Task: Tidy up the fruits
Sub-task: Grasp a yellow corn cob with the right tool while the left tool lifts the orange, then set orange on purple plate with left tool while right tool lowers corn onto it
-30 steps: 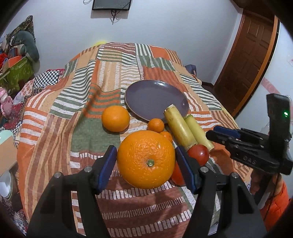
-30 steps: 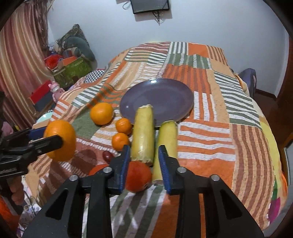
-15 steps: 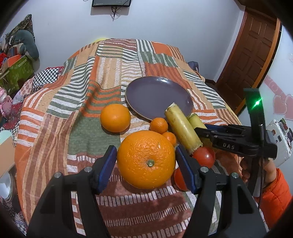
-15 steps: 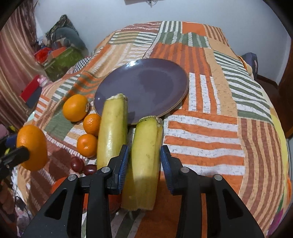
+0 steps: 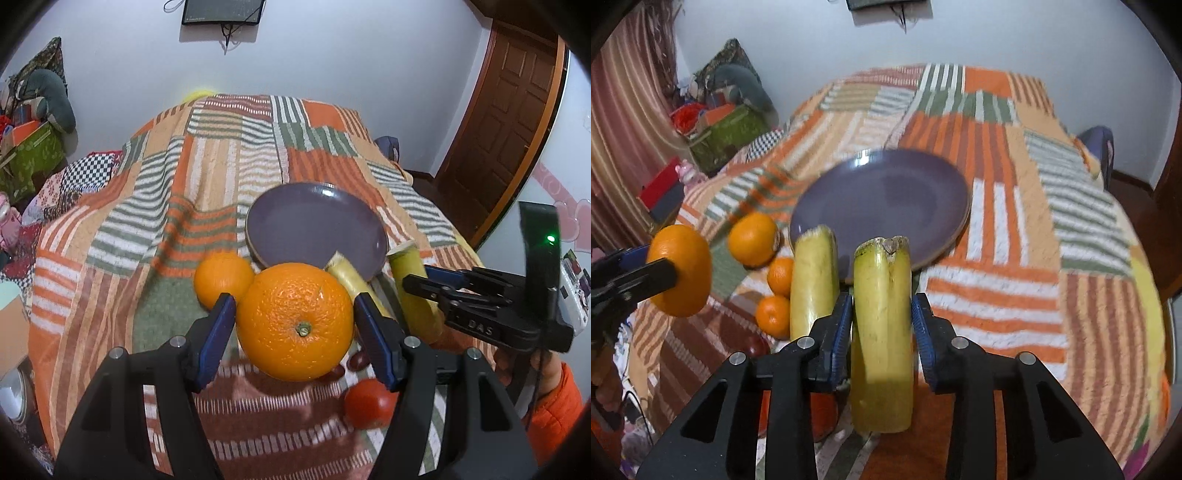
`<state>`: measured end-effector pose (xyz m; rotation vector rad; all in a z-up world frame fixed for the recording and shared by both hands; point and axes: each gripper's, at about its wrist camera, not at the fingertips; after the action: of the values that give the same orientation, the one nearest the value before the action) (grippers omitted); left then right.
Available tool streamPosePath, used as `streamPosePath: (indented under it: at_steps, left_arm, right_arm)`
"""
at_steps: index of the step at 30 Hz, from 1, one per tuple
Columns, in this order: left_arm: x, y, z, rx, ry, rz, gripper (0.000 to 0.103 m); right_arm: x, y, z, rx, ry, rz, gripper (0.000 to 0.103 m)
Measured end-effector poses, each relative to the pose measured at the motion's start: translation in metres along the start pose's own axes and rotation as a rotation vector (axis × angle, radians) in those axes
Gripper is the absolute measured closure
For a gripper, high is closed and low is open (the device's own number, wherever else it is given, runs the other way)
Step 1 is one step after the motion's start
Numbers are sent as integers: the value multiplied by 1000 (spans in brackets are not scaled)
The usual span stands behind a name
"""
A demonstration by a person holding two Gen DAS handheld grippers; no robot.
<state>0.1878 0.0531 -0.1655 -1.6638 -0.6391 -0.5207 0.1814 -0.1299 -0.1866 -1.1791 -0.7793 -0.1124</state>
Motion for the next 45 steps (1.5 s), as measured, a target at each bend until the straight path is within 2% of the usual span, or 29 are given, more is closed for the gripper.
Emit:
streamPosePath:
  at_steps: [11, 20, 30, 37, 39, 40, 41, 45]
  left_arm:
    - [45, 8, -11, 15, 37, -64, 37]
    - [73, 32, -14, 31, 52, -72, 37]
    - [93, 77, -13, 57, 74, -26, 37]
    - [105, 121, -3, 32, 42, 70, 37]
    - [107, 132, 0, 35, 36, 89, 37]
    - [109, 137, 1, 44, 36, 96, 37]
    - [110, 141, 2, 52, 37, 101, 37]
    - [115, 155, 6, 63, 41, 115, 37]
  right_arm:
    - [29, -21, -5, -13, 16, -106, 74]
    - [52, -23, -7, -24, -10, -147, 74]
    - [64, 6, -14, -34, -29, -96, 74]
    - [80, 26, -14, -26, -35, -77, 75]
    - [83, 31, -12, -26, -45, -78, 77]
    - [86, 33, -11, -25, -47, -79, 84]
    - [89, 36, -10, -24, -49, -81, 95]
    - [99, 46, -10, -8, -48, -67, 94]
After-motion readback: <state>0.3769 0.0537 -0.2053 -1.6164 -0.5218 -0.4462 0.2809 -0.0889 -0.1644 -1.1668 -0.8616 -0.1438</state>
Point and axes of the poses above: each gripper's, at about its wrist camera, not at the fingertips, and y roughly the way its jaws point, z to its left, x to its top, and after that the axes turned 3 degrees about z, right-handed
